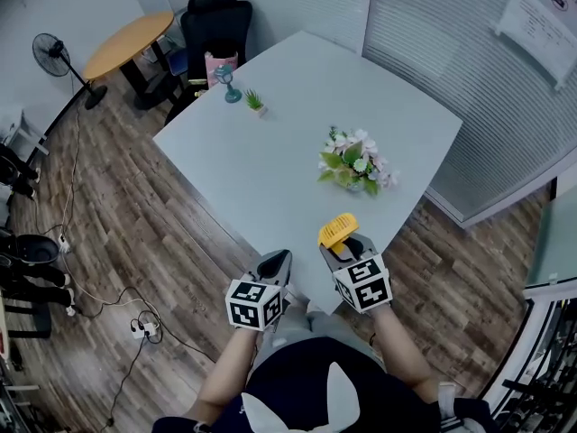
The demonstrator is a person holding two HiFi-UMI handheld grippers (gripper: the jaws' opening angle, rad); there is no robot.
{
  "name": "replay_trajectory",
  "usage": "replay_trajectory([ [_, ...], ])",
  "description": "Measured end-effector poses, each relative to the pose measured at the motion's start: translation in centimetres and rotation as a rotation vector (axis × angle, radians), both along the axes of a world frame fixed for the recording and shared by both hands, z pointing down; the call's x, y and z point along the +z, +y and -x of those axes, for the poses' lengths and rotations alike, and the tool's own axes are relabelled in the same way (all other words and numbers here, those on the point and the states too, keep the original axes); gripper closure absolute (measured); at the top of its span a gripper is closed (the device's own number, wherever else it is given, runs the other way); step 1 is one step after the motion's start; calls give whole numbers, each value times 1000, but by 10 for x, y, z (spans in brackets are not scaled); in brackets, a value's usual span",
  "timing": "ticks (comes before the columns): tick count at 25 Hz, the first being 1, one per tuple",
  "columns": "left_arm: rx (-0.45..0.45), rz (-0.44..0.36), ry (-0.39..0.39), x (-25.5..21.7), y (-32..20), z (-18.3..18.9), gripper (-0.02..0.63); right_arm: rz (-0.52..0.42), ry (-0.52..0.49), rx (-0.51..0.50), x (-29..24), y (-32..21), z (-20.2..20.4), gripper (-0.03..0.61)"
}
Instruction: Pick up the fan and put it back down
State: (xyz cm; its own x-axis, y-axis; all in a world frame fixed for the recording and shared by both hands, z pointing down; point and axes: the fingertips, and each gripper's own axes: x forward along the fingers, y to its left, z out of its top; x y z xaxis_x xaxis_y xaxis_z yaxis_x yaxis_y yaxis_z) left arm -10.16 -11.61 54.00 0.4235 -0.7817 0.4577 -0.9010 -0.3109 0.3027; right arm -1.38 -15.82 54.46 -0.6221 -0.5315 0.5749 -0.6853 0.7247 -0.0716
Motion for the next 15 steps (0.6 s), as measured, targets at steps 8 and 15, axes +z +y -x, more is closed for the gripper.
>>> replay_trajectory([
  [8, -66, 7, 13, 5, 13, 16, 592, -1, 8, -63, 8, 7, 22, 399],
  [15, -113, 18, 27, 11, 23, 27, 592, 9, 34, -100, 24, 13, 33, 399],
])
